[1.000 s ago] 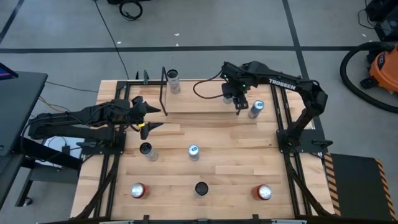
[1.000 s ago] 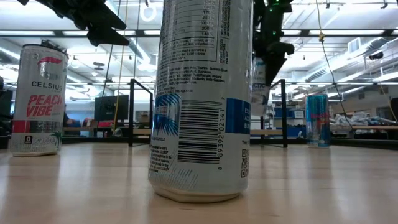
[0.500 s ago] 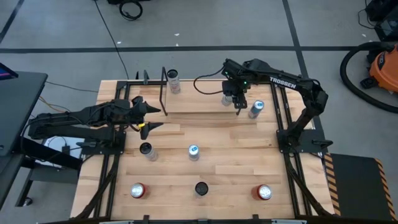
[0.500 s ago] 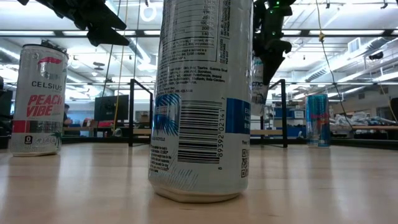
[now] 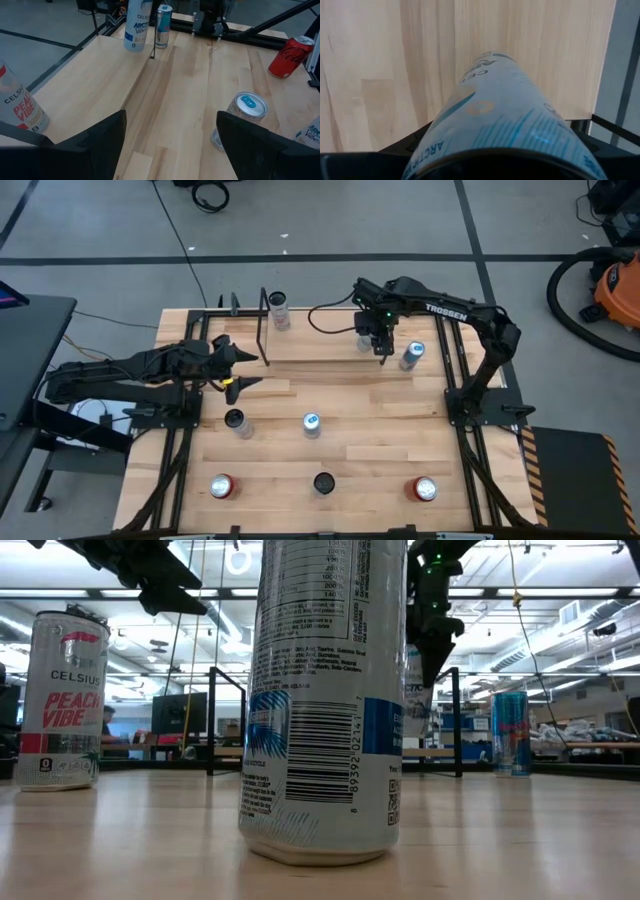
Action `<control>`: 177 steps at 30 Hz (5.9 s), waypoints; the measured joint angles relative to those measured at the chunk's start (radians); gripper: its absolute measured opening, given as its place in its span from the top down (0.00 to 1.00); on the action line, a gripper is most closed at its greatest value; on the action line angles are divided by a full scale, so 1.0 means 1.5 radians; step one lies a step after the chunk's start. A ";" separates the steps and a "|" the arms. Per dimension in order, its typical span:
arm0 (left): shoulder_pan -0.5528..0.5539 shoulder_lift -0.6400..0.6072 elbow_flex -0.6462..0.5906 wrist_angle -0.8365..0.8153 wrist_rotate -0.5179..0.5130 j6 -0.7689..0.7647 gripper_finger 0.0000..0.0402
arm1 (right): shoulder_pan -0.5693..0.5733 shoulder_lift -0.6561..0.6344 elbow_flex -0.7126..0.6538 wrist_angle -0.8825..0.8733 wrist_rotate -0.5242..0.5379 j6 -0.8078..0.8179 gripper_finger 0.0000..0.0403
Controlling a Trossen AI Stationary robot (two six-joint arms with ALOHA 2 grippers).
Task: Place canned beverage on shelf
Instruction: Put the top white blue soda can on the shelf
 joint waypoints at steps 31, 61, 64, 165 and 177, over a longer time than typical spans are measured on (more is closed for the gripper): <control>0.000 0.000 0.000 -0.003 0.000 0.000 0.22 | -0.041 0.001 0.000 0.002 -0.056 0.043 0.28; 0.000 0.000 0.000 -0.003 0.000 0.000 0.22 | -0.033 0.001 -0.024 0.010 -0.040 0.045 0.28; 0.000 0.000 0.000 -0.003 0.000 0.000 0.22 | -0.029 0.001 -0.024 0.013 -0.036 0.045 0.28; 0.000 0.000 0.000 -0.006 0.000 0.005 0.22 | -0.026 0.001 0.084 -0.039 0.048 0.094 0.31; 0.000 0.000 0.000 -0.006 0.000 0.005 0.22 | -0.094 0.001 0.083 0.002 0.034 -0.055 0.31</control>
